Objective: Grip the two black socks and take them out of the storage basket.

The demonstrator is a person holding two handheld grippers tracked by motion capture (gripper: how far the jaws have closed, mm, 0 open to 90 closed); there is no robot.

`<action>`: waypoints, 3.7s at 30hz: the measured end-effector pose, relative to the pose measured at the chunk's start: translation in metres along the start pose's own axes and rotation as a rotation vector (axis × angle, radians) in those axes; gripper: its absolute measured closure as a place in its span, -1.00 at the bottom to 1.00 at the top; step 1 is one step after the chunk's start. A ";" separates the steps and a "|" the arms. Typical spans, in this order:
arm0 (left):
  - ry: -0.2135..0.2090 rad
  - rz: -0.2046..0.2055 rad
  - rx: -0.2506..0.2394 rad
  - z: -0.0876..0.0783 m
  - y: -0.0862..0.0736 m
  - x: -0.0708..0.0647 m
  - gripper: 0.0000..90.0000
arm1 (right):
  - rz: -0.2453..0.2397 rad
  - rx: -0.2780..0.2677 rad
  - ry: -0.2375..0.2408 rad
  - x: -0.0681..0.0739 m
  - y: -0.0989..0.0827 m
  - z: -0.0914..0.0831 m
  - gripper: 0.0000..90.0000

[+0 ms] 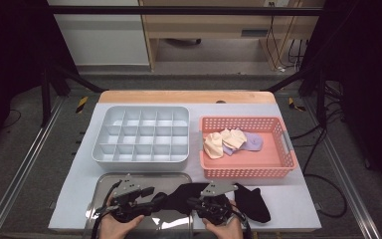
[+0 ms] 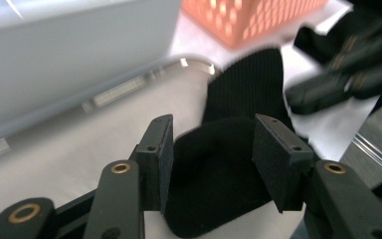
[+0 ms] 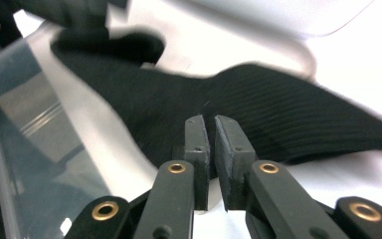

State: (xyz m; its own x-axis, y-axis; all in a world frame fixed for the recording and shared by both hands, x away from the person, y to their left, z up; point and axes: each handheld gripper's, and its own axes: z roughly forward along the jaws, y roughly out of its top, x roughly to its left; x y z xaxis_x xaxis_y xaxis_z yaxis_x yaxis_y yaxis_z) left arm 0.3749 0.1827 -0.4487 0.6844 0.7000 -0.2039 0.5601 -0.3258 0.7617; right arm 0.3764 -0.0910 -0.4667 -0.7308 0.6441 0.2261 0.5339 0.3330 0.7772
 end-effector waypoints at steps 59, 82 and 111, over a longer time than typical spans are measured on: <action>0.111 0.051 0.059 0.020 -0.017 -0.005 0.33 | 0.063 0.013 -0.188 -0.043 -0.002 -0.013 0.49; 0.096 0.052 -0.008 0.020 -0.014 0.004 0.80 | 0.112 0.025 -0.323 -0.046 -0.009 -0.032 0.90; 0.126 0.094 0.056 0.041 0.006 -0.010 0.93 | 0.076 0.070 -0.210 -0.040 -0.016 -0.013 0.99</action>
State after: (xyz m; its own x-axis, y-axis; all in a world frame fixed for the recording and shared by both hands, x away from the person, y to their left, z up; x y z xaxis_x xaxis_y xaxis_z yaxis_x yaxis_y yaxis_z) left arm 0.3908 0.1480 -0.4673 0.6729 0.7379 -0.0521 0.5240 -0.4257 0.7377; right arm 0.3921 -0.1311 -0.4810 -0.5868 0.7958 0.1495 0.6173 0.3201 0.7186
